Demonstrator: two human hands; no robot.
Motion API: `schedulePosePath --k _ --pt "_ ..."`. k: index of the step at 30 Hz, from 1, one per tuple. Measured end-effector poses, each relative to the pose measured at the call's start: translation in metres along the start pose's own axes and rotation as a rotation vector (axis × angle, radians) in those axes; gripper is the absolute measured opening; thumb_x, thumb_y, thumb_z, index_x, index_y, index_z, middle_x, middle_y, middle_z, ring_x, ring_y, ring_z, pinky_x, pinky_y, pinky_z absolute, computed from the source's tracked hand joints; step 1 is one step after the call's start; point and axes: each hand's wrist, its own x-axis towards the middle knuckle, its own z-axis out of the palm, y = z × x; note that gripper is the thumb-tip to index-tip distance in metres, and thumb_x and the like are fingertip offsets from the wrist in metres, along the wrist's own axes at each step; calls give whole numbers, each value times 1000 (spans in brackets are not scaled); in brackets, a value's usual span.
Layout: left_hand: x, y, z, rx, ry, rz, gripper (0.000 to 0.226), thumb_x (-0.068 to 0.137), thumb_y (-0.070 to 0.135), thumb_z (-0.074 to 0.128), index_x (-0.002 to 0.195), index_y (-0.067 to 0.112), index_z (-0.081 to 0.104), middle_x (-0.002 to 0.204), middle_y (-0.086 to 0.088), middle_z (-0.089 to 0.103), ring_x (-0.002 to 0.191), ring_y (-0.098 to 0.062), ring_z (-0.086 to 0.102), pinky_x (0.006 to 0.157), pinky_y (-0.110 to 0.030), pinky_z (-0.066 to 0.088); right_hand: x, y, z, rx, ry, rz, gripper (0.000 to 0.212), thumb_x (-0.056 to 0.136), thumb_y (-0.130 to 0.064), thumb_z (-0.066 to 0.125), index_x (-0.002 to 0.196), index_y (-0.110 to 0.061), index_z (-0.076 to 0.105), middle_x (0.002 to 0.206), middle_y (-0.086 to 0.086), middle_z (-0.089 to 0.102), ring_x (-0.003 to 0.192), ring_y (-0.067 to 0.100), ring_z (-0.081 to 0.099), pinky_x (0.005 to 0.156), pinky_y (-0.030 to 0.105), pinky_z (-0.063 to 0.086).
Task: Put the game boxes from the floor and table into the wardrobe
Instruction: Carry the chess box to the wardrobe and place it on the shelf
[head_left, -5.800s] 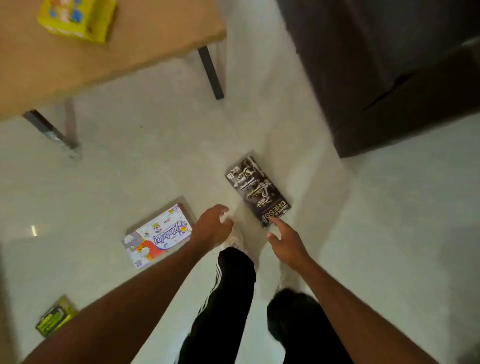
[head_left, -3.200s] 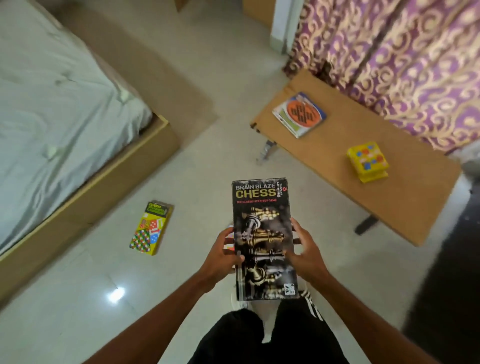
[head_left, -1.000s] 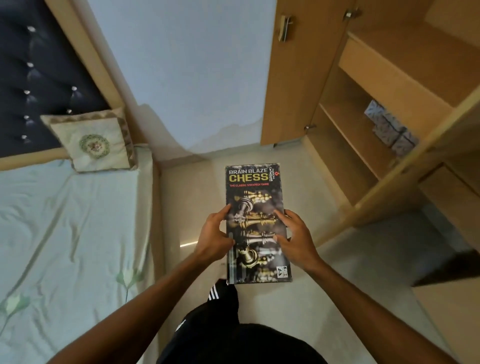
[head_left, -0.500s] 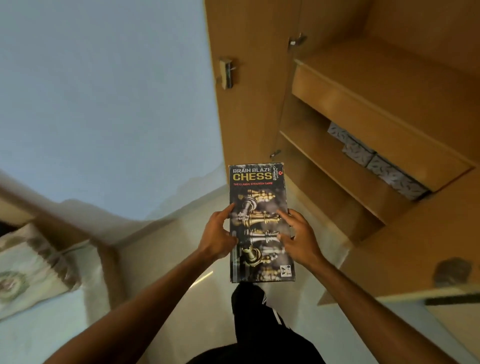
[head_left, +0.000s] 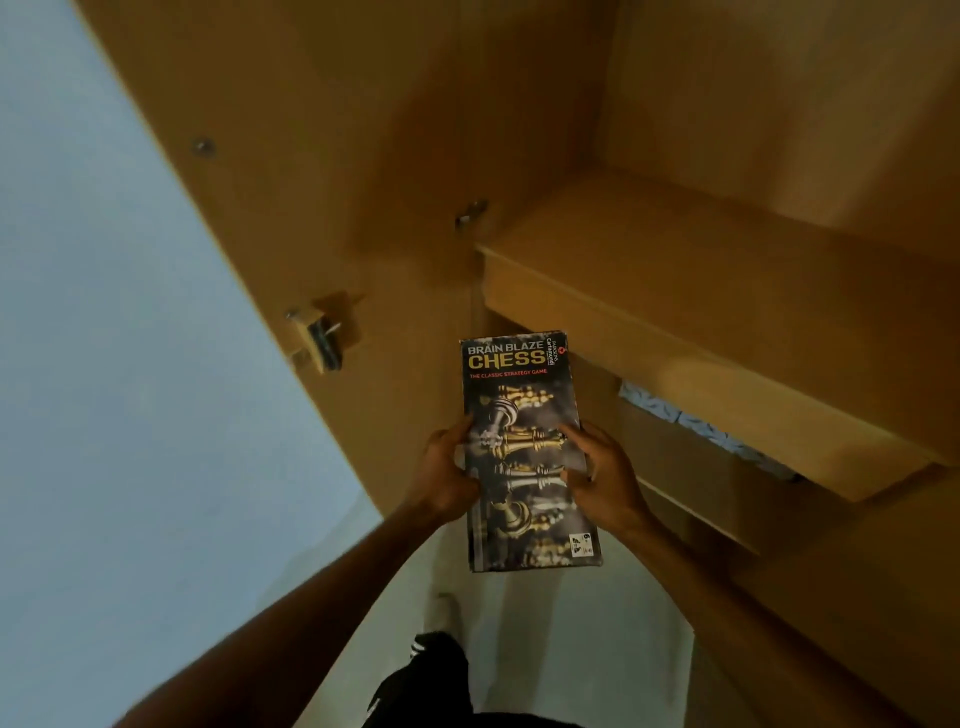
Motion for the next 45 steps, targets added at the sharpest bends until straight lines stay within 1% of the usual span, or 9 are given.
schedulePosePath --k 4,10,13,16,19,22,27,34,45 --pt "108 24 -5 -36 -60 121 72 72 7 82 135 21 51 119 5 64 103 -1 63 79 -15 54 89 21 -17 -56 71 4 67 76 14 58 136 -13 49 132 -6 48 124 10 46 99 6 35" --pt "255 70 -20 -59 -114 147 69 76 -9 72 138 10 46 119 6 61 107 6 60 88 -10 46 219 28 -44 -8 134 34 70 74 24 55 133 -14 48 122 -16 49 100 -17 56 74 2 46" --pt "314 88 -18 -17 -143 94 63 76 -5 68 135 12 52 135 -12 56 128 -30 53 104 -34 45 268 41 -56 -148 161 14 54 80 14 58 130 -7 54 126 9 58 111 17 62 90 29 53" --pt "365 101 -17 -108 -331 112 59 70 10 83 122 18 56 125 6 52 126 -29 51 104 -41 46 323 66 -71 13 176 114 39 93 -5 50 131 -1 51 116 17 61 94 29 68 73 51 57" --pt "408 105 -17 61 -446 205 98 47 51 92 133 37 46 150 3 28 142 -24 27 116 -45 31 358 78 -84 91 167 116 31 95 5 42 119 -5 57 109 13 66 85 17 72 67 46 61" --pt "445 105 -19 451 -544 308 121 46 54 90 145 49 21 158 1 3 144 -30 7 120 -55 12 384 85 -91 -154 212 38 40 86 17 52 119 -4 61 128 7 58 98 7 68 72 28 59" --pt "482 116 -26 793 -362 354 114 53 61 83 148 39 24 160 -2 15 143 -32 15 116 -58 17 430 88 -103 -130 93 -4 35 81 9 65 114 -1 65 123 2 48 113 11 48 83 -7 32" --pt "487 110 -17 784 145 348 24 81 11 61 102 20 70 108 -7 66 101 -31 60 81 -40 50 468 109 -93 -250 -63 -155 25 84 -6 55 104 -11 71 108 6 68 105 19 60 92 37 52" --pt "479 119 -12 648 109 48 69 86 3 49 150 23 32 157 -4 32 142 -25 32 107 -38 44 484 104 -77 -407 -346 -226 56 84 -16 57 139 -17 45 153 7 24 143 32 17 114 46 29"
